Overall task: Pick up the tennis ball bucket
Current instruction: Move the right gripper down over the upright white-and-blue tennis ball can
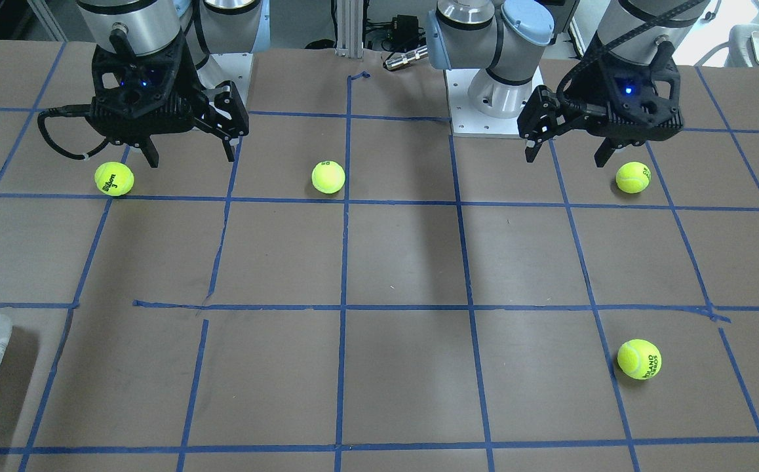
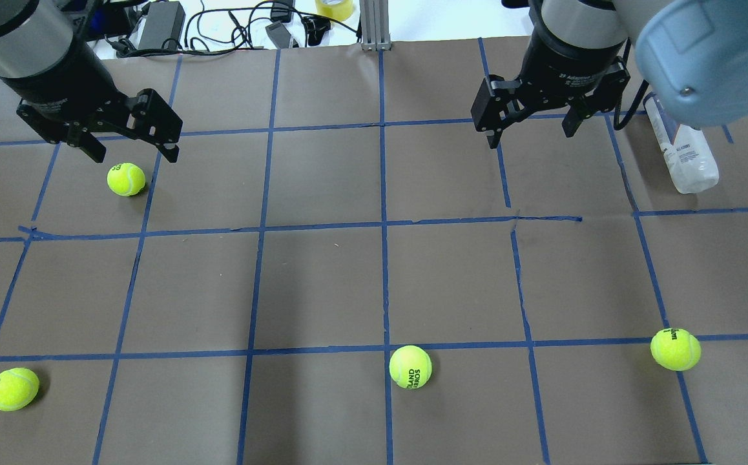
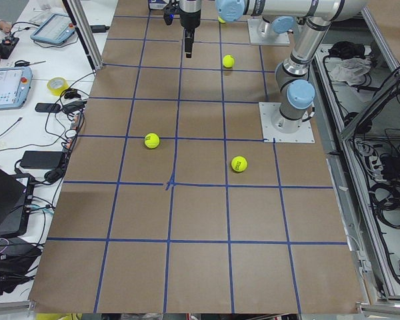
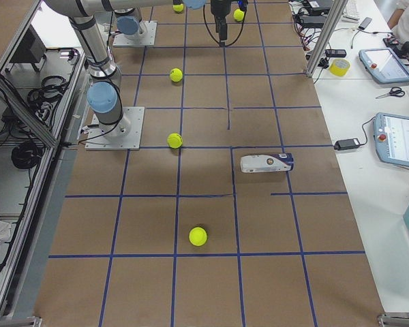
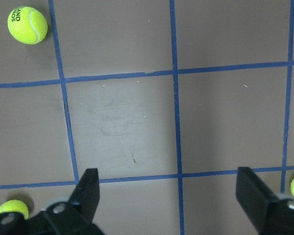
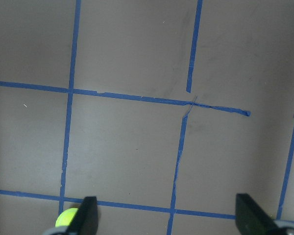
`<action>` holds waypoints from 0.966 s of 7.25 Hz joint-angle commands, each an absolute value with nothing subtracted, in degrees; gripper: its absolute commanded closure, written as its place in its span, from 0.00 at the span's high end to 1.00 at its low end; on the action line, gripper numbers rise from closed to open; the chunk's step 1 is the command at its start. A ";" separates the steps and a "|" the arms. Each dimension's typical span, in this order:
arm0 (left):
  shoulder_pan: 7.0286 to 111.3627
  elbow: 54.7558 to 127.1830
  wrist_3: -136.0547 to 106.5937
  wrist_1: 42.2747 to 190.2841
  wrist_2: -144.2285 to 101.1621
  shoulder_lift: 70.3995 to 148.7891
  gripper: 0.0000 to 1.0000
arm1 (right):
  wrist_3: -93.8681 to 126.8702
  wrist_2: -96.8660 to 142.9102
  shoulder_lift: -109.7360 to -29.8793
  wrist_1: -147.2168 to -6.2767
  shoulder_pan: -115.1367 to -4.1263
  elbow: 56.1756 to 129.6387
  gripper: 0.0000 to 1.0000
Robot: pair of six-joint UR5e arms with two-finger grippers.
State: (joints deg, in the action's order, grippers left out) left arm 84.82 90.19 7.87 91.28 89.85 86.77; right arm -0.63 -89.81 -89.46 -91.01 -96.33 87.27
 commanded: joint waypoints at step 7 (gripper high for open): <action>84.46 90.44 8.61 91.32 90.27 87.45 1.00 | -3.78 -89.82 -83.25 -97.08 -77.89 85.25 1.00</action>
State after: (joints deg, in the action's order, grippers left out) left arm 84.44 90.39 8.40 91.33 90.45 87.25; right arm -3.24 -89.22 -85.38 -93.19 -81.44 85.26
